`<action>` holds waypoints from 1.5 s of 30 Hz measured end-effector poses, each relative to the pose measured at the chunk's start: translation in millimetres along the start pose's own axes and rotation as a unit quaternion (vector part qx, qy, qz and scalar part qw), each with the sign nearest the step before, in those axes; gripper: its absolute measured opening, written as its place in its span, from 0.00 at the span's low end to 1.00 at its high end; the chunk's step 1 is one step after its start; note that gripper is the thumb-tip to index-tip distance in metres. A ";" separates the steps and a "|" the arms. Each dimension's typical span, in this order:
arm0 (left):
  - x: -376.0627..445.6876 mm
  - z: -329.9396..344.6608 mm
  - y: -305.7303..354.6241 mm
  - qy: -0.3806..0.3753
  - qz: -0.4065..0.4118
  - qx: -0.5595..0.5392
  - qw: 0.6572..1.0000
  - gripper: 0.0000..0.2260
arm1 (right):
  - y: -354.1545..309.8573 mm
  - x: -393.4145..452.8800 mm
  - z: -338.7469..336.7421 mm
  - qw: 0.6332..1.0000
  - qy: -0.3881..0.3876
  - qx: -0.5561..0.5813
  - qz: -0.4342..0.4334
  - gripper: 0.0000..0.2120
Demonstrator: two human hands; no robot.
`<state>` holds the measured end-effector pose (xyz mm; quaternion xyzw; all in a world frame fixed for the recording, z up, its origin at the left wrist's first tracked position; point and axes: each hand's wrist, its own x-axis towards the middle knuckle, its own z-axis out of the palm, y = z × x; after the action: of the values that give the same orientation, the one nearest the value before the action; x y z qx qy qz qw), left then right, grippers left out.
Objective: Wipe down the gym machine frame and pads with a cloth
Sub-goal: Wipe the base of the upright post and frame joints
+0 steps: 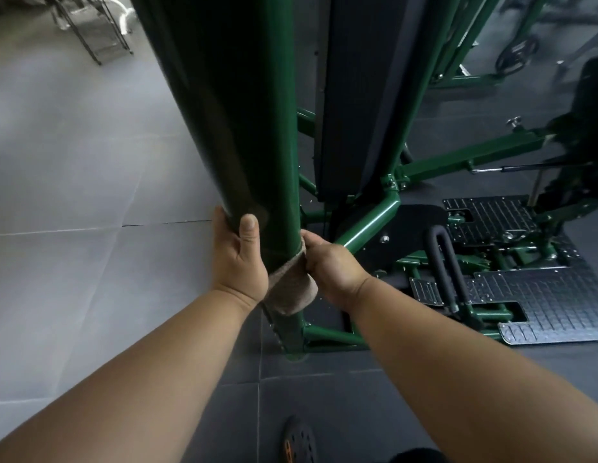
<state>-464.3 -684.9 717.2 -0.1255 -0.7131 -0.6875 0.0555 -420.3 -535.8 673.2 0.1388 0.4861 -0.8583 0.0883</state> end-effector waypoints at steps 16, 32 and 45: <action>-25.6 34.4 -2.6 0.143 -0.096 0.043 0.984 0.44 | 31.9 29.1 -53.8 0.898 -0.092 -0.430 -0.008 0.29; -29.1 54.7 -24.8 0.195 -0.123 0.197 0.953 0.50 | 67.7 62.8 -78.8 0.699 -0.118 -0.705 -0.013 0.35; -26.2 52.9 -40.4 0.215 -0.098 0.187 0.954 0.50 | 0.1 125.0 -186.4 0.484 -0.045 -0.872 -0.055 0.31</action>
<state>-444.5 -635.9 669.0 0.1083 -0.8090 -0.5547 0.1617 -510.1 -377.9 541.5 -0.0755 0.9875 -0.0027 0.1382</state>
